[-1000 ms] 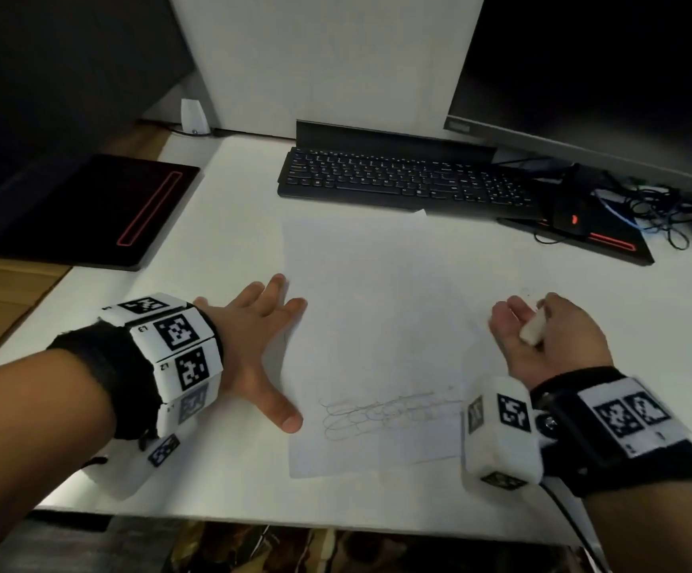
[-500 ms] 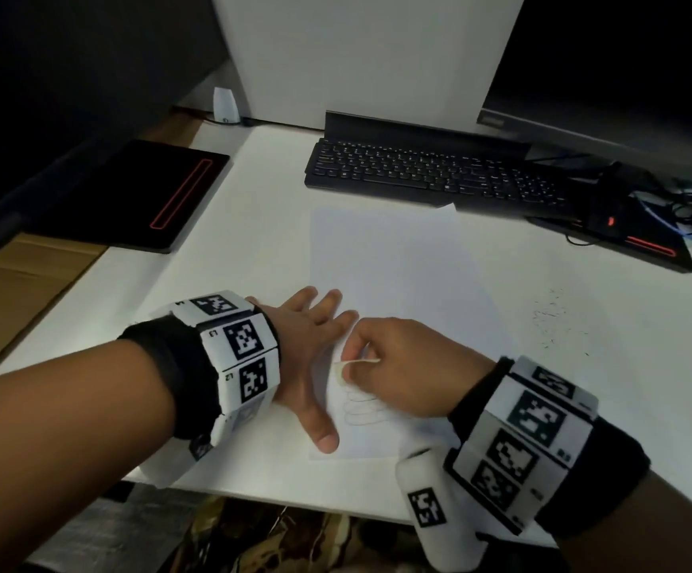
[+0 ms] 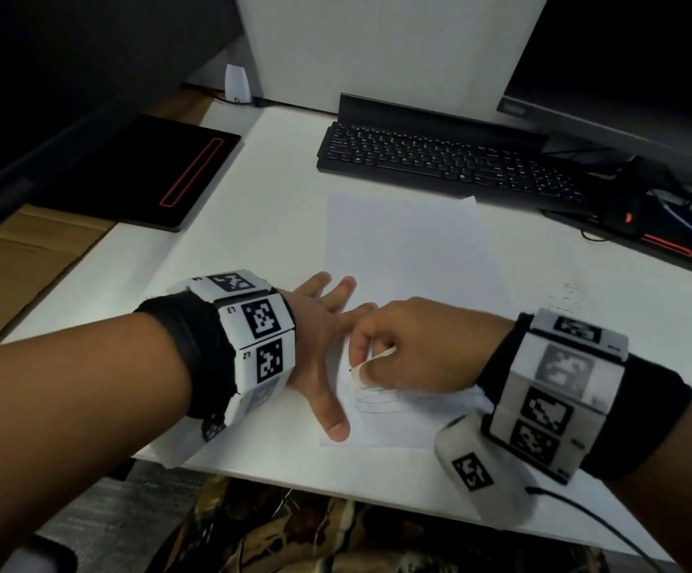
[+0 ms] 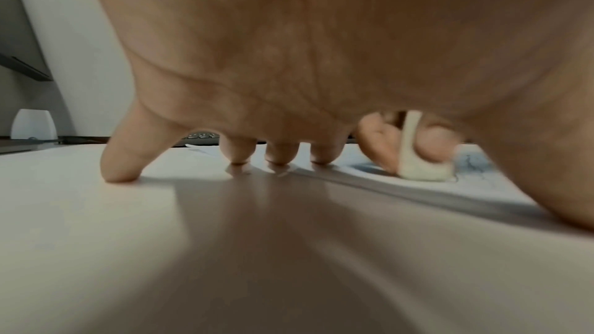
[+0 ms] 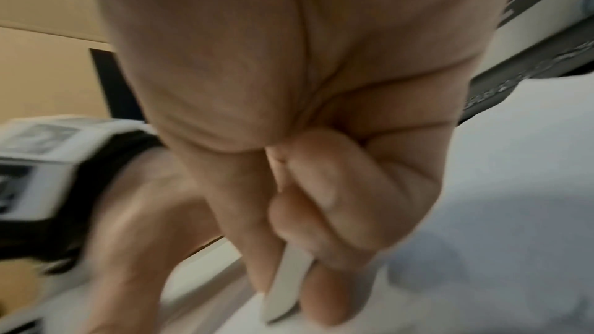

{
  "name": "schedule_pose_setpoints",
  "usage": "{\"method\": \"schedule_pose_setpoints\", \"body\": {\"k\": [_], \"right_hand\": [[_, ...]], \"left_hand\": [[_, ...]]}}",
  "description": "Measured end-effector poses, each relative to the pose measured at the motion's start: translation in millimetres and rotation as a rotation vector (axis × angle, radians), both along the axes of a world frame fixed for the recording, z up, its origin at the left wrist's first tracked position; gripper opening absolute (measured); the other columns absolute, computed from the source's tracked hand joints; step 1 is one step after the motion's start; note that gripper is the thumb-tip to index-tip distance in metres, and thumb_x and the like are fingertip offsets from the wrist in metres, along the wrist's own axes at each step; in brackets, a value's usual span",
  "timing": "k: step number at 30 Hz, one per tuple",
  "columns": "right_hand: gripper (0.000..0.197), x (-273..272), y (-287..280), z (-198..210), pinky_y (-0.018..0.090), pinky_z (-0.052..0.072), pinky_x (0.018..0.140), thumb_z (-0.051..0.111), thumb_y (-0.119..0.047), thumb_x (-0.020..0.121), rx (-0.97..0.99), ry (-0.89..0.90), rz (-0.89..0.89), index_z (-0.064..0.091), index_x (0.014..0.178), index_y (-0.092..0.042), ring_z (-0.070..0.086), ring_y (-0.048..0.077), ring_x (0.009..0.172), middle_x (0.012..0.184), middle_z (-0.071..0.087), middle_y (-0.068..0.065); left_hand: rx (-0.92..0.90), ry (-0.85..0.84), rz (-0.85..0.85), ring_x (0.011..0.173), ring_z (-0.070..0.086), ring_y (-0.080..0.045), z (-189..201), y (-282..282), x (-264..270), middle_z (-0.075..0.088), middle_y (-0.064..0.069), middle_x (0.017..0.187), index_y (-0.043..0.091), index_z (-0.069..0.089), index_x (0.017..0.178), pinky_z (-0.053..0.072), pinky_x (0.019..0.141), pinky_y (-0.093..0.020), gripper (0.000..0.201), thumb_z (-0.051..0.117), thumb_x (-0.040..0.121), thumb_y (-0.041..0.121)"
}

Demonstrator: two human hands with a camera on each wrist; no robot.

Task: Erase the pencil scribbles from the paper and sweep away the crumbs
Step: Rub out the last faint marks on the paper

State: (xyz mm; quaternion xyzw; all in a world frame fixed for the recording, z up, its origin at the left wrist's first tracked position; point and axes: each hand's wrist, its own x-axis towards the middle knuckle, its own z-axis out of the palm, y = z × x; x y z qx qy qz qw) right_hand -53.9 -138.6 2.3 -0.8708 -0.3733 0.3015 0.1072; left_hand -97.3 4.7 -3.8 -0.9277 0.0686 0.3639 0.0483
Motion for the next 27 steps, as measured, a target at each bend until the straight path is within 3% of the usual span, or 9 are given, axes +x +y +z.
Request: {"method": "schedule_pose_setpoints", "body": {"k": [4,8,11,13,15,17,19,23,27], "right_hand": [[0.007,5.4,-0.4,2.8,0.01,0.034,0.069,0.061,-0.029,0.093,0.012,-0.047,-0.006,0.064,0.097,-0.033,0.052,0.003,0.087,0.084,0.052,-0.019],[0.007,-1.8,2.0,1.5,0.005,0.035,0.063,0.063,-0.03,0.092,0.0,-0.015,0.064,0.065,0.099,-0.031,0.052,-0.004,0.072,0.082,0.054,-0.018],[0.001,8.3,1.8,5.0,0.02,0.05,0.067,0.063,-0.029,0.093,0.023,-0.02,-0.064,0.063,0.092,-0.03,0.064,0.01,0.058,0.067,0.057,-0.015],[0.002,1.3,2.1,4.4,0.025,0.054,0.067,0.063,-0.027,0.092,0.002,0.017,-0.008,0.064,0.093,-0.028,0.066,0.014,0.056,0.06,0.055,-0.014],[0.004,-7.2,2.1,5.2,0.023,0.053,0.063,0.063,-0.027,0.092,-0.035,0.078,0.059,0.065,0.095,-0.027,0.063,0.011,0.052,0.064,0.061,-0.011],[0.002,0.9,2.3,5.5,0.021,0.051,0.061,0.064,-0.028,0.091,-0.031,0.071,0.026,0.064,0.09,-0.03,0.063,0.01,0.052,0.069,0.07,-0.004],[0.005,9.7,2.3,7.1,0.02,0.048,0.063,0.064,-0.028,0.091,-0.004,0.023,-0.038,0.063,0.088,-0.031,0.063,0.01,0.053,0.064,0.067,-0.005],[0.004,-4.8,1.4,5.1,0.022,0.052,0.066,0.064,-0.026,0.092,-0.011,0.066,0.074,0.063,0.091,-0.029,0.063,0.011,0.056,0.069,0.06,-0.012],[0.007,9.0,-1.6,3.4,0.021,0.048,0.066,0.065,-0.027,0.091,0.015,0.022,-0.06,0.064,0.085,-0.031,0.065,0.011,0.061,0.051,0.06,-0.017]], "left_hand": [[0.02,0.0,0.007,0.145,-0.029,-0.025,1.9,-3.6,-0.1,-0.034,0.003,0.157,0.048,-0.019,0.148,0.005,0.115,-0.059,0.128,0.072,0.061,0.075],[0.025,0.002,-0.034,0.143,-0.032,-0.021,5.3,-7.5,-0.9,-0.034,0.005,0.156,0.044,-0.019,0.149,-0.002,0.115,-0.053,0.125,0.071,0.066,0.072],[0.04,0.011,0.022,0.143,-0.032,-0.027,-1.3,-0.4,0.5,-0.038,0.004,0.155,0.052,-0.025,0.144,0.004,0.114,-0.062,0.133,0.072,0.057,0.078],[0.031,0.028,0.008,0.136,-0.037,-0.018,3.5,-2.9,-0.6,-0.038,0.007,0.154,0.049,-0.019,0.147,-0.002,0.113,-0.06,0.127,0.073,0.062,0.073],[0.027,0.034,-0.02,0.129,-0.038,-0.009,5.5,-6.7,0.0,-0.037,0.009,0.154,0.045,-0.018,0.149,-0.005,0.113,-0.056,0.125,0.072,0.066,0.07],[0.04,0.032,0.002,0.137,-0.038,-0.022,-0.1,-4.4,2.9,-0.04,0.006,0.153,0.049,-0.023,0.146,-0.001,0.113,-0.062,0.132,0.074,0.059,0.074],[0.046,0.037,0.032,0.141,-0.034,-0.031,-4.0,-1.3,4.8,-0.041,0.005,0.153,0.054,-0.023,0.143,0.004,0.112,-0.066,0.134,0.075,0.054,0.077],[0.065,0.04,-0.025,0.14,-0.036,-0.025,2.3,-6.6,3.6,-0.039,0.005,0.153,0.045,-0.02,0.148,-0.001,0.113,-0.059,0.128,0.071,0.063,0.073],[0.056,0.033,0.023,0.142,-0.033,-0.03,-7.0,0.6,6.0,-0.041,0.006,0.152,0.052,-0.025,0.143,0.007,0.111,-0.067,0.137,0.074,0.053,0.079]]}}
